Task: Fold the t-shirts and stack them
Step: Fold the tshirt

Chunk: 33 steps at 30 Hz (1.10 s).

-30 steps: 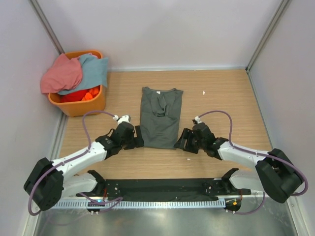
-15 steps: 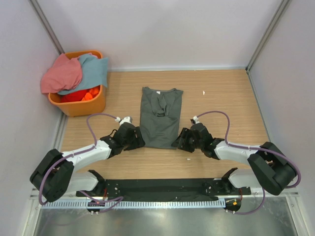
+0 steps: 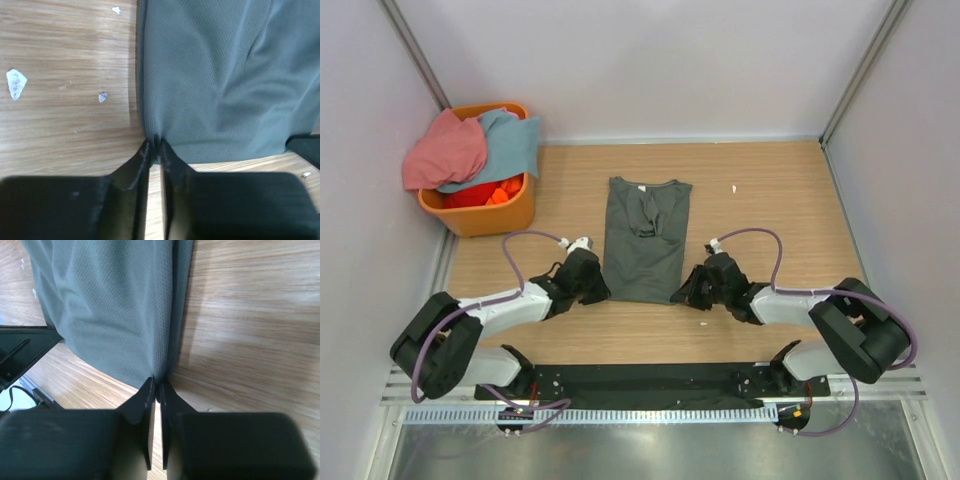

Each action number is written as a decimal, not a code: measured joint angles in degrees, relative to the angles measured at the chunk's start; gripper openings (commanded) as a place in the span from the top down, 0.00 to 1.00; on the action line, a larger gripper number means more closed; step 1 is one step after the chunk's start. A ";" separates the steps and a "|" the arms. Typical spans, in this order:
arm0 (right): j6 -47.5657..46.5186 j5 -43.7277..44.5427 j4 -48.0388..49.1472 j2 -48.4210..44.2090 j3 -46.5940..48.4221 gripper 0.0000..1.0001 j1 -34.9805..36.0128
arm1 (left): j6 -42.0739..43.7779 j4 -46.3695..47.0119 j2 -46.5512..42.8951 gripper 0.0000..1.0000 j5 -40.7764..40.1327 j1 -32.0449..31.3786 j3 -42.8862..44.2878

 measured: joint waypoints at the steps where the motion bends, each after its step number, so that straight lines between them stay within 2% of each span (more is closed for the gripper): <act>1: 0.13 -0.20 0.28 0.26 -0.09 0.95 0.00 | 0.13 -0.02 0.28 0.94 0.15 0.00 0.00; 2: 0.11 -0.28 0.44 0.46 -0.11 0.98 0.00 | 0.28 -0.02 0.52 0.99 0.37 0.00 0.00; 7: -0.74 -0.33 -1.84 -0.94 -0.11 0.99 0.07 | 0.20 -1.46 -0.17 1.00 -0.15 -1.49 0.09; 11: -2.14 1.31 -11.43 -8.63 -0.09 0.99 0.66 | -1.29 -8.13 -5.38 1.00 -3.30 -7.50 1.38; 16: -2.78 3.87 -26.25 -24.17 2.34 0.99 2.64 | -5.35 -19.32 -14.45 1.00 -8.00 -15.87 6.78; 21: -3.26 6.43 -37.33 -31.19 9.70 0.99 3.58 | -7.28 -30.23 -19.15 0.99 -12.22 -19.04 14.12; 25: -5.81 9.94 -43.45 -27.76 19.23 0.99 3.67 | -6.08 -38.29 -17.92 0.95 -17.16 -19.04 23.69; 28: -9.05 13.38 -46.03 -21.88 27.65 0.99 3.61 | -3.08 -41.99 -14.69 0.94 -20.26 -17.79 32.30; 33: -14.12 17.00 -47.63 -12.09 37.51 0.99 1.68 | 2.69 -42.60 -9.05 0.94 -19.76 -9.62 39.54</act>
